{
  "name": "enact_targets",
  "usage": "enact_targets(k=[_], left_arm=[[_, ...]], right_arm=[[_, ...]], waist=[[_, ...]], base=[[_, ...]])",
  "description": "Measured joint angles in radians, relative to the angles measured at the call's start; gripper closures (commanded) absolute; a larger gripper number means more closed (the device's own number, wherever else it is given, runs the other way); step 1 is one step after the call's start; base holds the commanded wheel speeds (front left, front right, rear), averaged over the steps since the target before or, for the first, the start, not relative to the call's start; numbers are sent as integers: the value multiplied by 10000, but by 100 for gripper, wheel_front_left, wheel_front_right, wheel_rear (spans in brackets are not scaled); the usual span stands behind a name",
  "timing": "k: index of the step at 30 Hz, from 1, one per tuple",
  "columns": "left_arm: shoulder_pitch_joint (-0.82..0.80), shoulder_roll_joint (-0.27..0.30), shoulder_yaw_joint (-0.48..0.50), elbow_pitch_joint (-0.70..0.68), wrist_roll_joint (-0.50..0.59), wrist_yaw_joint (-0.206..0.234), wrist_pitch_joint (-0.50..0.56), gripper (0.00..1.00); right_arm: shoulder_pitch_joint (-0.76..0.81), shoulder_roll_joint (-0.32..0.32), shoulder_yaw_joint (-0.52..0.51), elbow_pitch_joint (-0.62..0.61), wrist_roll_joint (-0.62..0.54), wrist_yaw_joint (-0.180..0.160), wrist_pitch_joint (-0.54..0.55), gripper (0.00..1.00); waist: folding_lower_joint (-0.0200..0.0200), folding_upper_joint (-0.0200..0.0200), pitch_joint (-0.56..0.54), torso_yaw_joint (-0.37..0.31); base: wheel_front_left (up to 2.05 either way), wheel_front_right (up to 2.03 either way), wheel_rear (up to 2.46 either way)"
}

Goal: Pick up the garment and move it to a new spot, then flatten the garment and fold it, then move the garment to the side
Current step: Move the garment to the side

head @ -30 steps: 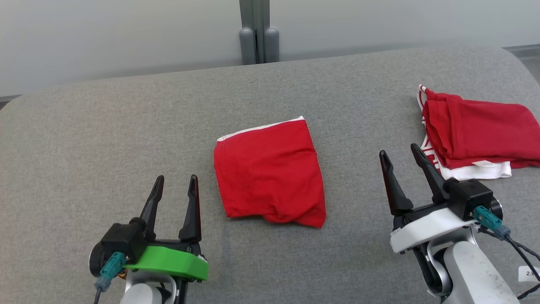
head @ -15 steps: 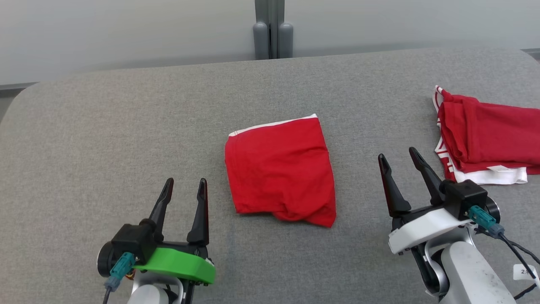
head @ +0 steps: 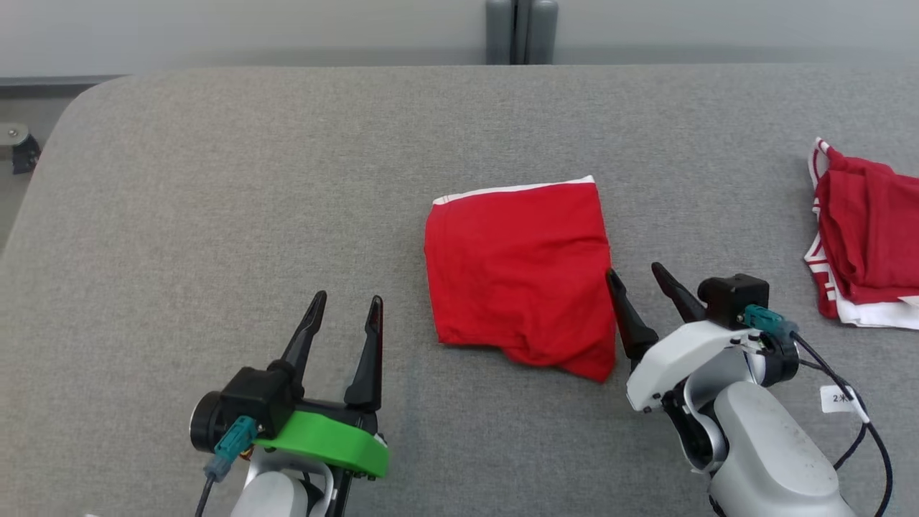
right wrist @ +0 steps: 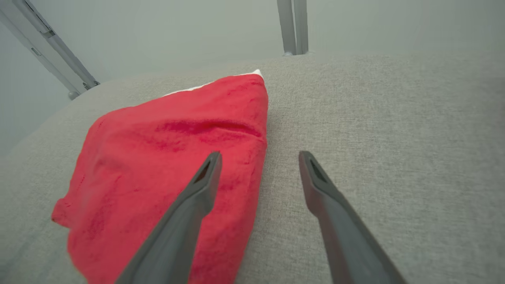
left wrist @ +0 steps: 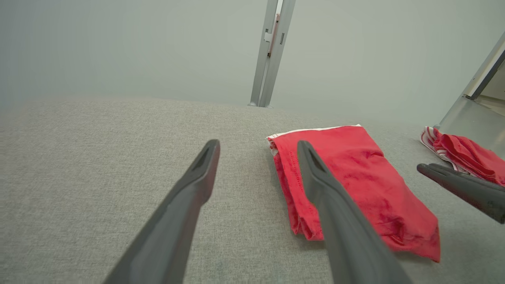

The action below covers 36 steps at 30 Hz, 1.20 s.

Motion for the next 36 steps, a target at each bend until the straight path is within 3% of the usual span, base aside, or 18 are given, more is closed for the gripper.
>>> enact_targets(k=[10,17,18,19,36], left_arm=[[-164,2,-280,27,-173,38,0,0],[-242,2,-351,27,-267,119,0,0],[-243,2,-349,25,-267,150,0,0],[-244,2,-349,25,-268,163,0,0],[-300,2,-232,-42,98,54,0,0]], right_arm=[[-959,56,38,1476,1482,0,1014,0],[-1474,-52,393,2215,1657,-2,1162,0],[-1537,-82,500,2313,1605,-2,1160,37],[-1604,-115,610,2399,1532,-2,1154,100],[-2333,-913,2819,2968,226,0,-322,100]], waist=[[0,0,400,859],[0,0,587,1215],[0,0,600,1227],[0,0,602,1223],[0,0,212,118]], base=[[0,0,0],[0,0,0],[0,0,0],[0,0,0],[0,0,0]])
